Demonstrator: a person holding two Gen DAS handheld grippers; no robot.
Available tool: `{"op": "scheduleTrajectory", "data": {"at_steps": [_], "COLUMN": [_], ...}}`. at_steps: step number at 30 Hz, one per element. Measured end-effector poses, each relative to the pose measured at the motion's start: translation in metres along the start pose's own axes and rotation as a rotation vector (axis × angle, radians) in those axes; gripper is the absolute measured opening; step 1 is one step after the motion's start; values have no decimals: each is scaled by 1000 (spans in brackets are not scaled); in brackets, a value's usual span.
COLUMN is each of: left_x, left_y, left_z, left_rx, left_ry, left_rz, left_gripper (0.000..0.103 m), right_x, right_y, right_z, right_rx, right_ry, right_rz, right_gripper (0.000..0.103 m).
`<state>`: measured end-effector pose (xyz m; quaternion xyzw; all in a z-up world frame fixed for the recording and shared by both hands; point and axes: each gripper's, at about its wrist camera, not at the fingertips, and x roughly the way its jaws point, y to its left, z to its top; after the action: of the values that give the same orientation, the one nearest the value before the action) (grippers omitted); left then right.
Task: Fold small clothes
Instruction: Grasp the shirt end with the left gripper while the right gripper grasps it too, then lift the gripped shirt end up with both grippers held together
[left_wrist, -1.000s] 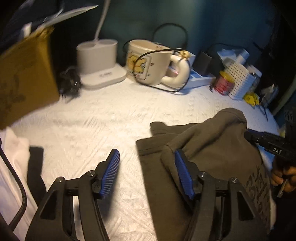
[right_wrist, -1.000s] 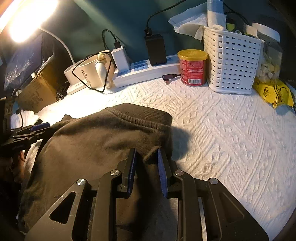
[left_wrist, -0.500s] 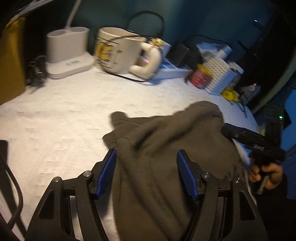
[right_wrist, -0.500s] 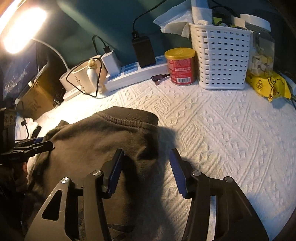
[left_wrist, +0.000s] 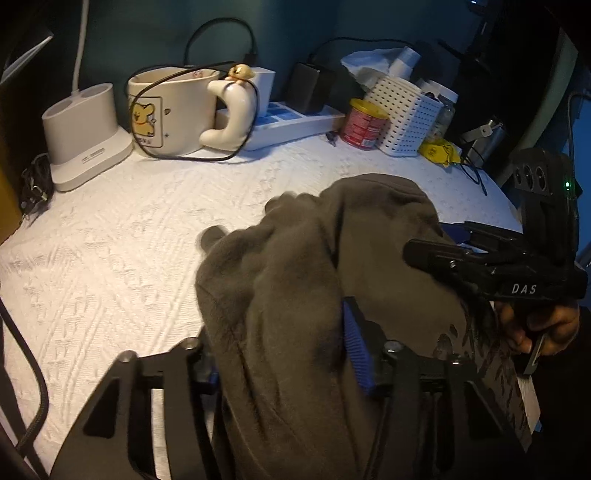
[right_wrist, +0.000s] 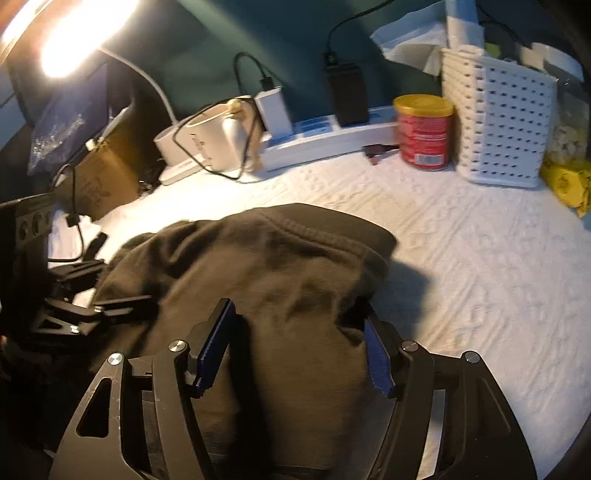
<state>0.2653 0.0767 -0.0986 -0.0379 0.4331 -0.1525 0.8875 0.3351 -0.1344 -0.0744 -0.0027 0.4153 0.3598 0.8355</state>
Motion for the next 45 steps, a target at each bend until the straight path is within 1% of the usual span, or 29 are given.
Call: {"op": "scheduleTrajectory", "data": {"at_steps": [2,3,4,5,8,9,10,13,20,31,45], "left_x": [2,3,3,4,3,3,3,0,-11,-39,-86], "left_y": [-7,-9,-11,-12,-13,-14,-15,-18,-37,-52,-79], "left_z": [-2,-2,-2,-2,-3,-3,-3,-5,-11,-22,-35], "left_rx": [22,31,37,37,33,33,33,32,69,64,115], "left_ry": [-17,-18,-15,-16,-17,-17,-19,-28,-79,-136,-229], "left_rz": [-2,-1,-4,-13,-21,-23,-22,-20,11,1,14], "left_gripper": [44,41,36,35,29,28,27,26,24,24,24], "right_x": [1,2,0,1,2,3,2,0,-16,-55,-115], "right_y": [2,3,4,6,14,17,18,22,29,42,60], "right_z": [0,1,-1,-1,-2,-3,-3,-4,-9,-18,-35], "right_rx": [-9,-13,-20,-26,-60,-70,-72,-85,-91,-105,-121], "right_ry": [3,4,4,6,15,20,21,10,-21,-93,-205], "right_rz": [7,5,0,-3,-12,-2,2,0,-5,-11,-20], "right_gripper": [69,68,68,66,47,35,30,25,23,23,22]}}
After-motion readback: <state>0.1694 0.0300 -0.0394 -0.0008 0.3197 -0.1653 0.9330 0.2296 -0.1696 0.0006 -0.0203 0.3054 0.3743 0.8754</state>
